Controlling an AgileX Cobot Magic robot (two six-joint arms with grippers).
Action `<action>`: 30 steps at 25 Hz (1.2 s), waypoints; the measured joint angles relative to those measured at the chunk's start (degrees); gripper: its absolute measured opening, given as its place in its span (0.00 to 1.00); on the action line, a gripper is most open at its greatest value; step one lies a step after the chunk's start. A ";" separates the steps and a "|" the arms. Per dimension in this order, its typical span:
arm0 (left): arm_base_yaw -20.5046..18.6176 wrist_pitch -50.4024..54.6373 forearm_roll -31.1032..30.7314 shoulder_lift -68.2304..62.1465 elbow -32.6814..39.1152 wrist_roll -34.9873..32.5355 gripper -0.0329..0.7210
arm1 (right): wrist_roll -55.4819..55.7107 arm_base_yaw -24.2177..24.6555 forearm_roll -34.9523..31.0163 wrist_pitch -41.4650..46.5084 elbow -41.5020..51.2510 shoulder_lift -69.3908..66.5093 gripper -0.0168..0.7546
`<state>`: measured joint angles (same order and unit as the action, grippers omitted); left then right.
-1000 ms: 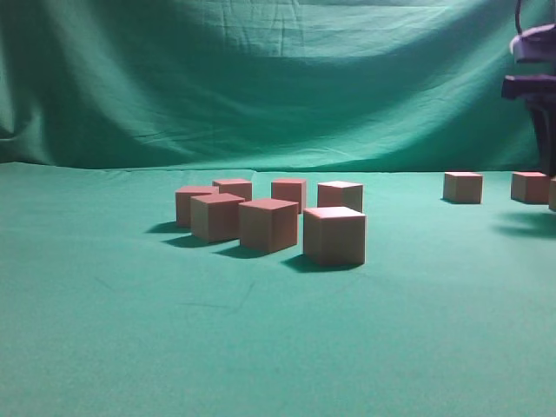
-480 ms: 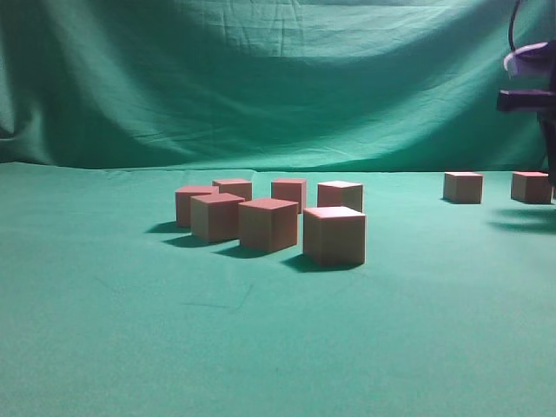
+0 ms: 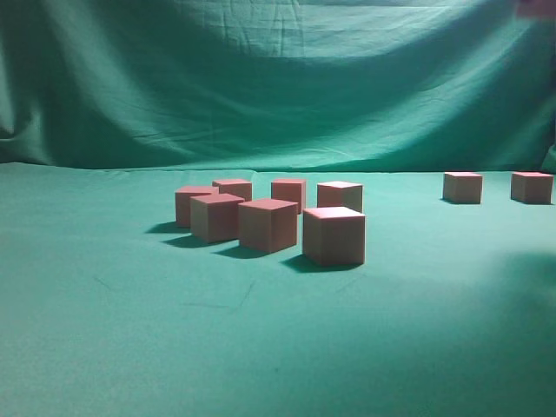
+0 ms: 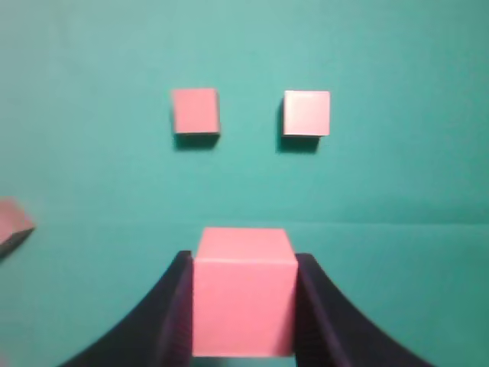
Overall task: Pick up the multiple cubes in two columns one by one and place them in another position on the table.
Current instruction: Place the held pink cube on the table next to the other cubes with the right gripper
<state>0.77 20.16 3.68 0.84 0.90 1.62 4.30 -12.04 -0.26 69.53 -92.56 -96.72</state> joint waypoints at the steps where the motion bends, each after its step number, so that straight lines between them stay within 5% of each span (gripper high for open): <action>1: 0.00 0.00 0.00 0.00 0.00 0.00 0.04 | 0.08 -1.31 -0.10 0.65 0.00 2.08 0.36; 10: 0.00 0.00 0.00 0.00 0.00 0.00 0.04 | 2.74 -14.66 -0.79 2.04 2.63 16.00 0.36; 24: 0.00 0.00 0.00 0.00 0.00 0.00 0.04 | 7.20 -23.26 -5.64 -5.80 40.02 32.59 0.36; 30: 0.00 0.00 0.00 0.00 0.00 0.00 0.04 | 5.54 -29.33 -7.80 -9.32 44.43 32.96 0.36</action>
<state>0.77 20.16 3.68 0.84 0.90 1.62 9.84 -41.37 -8.06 60.20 -48.12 -63.76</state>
